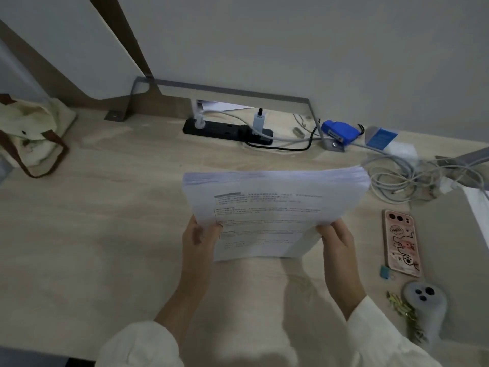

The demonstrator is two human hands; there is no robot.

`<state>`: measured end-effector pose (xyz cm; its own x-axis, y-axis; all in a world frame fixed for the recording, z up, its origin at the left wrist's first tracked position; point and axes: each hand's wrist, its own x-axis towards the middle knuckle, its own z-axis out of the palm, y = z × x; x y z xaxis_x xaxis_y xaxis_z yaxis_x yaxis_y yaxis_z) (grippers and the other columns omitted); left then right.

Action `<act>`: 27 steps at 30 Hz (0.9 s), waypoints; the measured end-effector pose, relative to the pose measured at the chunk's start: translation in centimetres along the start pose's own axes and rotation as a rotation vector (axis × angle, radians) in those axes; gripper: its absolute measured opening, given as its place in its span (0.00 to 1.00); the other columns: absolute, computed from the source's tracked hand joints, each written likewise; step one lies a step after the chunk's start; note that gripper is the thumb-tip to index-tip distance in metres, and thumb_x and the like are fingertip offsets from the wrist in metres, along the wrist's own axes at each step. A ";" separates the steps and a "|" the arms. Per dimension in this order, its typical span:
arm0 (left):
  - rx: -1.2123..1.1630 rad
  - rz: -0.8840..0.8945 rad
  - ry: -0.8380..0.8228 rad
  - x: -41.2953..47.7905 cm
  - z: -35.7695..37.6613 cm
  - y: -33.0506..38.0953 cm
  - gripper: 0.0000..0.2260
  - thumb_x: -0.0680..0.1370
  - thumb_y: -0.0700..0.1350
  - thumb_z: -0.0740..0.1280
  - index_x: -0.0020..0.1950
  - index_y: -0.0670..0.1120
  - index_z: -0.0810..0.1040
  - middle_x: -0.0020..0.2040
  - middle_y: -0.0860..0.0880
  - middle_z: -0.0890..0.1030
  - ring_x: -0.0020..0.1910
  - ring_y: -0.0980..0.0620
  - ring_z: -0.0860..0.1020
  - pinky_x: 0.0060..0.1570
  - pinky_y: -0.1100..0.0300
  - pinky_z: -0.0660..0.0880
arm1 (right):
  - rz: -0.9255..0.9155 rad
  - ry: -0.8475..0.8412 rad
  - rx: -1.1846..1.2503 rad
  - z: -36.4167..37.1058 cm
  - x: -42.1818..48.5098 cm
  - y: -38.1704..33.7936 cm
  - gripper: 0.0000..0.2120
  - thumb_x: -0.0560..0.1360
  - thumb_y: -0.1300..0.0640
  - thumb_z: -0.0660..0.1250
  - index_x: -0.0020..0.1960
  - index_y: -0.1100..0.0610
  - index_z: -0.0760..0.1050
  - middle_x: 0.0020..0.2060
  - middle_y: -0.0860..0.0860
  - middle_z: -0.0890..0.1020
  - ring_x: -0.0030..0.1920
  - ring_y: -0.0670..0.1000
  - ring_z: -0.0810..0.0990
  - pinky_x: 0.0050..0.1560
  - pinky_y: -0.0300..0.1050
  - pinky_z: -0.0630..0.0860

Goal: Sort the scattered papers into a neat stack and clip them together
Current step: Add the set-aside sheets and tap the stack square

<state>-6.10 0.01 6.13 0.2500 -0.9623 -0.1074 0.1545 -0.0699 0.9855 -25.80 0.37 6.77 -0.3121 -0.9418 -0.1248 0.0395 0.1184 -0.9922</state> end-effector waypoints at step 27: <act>0.625 -0.485 -0.287 3.4 2.6 -11.1 0.13 0.77 0.44 0.63 0.61 0.44 0.73 0.54 0.46 0.80 0.50 0.46 0.79 0.50 0.49 0.77 | 0.126 0.323 -0.899 -12.3 -4.1 9.8 0.18 0.73 0.67 0.65 0.62 0.60 0.72 0.62 0.59 0.74 0.64 0.59 0.70 0.64 0.49 0.64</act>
<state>-9.47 -3.16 -4.80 0.0262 -0.8115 -0.5837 -0.3969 -0.5444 0.7390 -35.78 9.24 -2.49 -0.6069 -0.7895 -0.0915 -0.6095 0.5362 -0.5840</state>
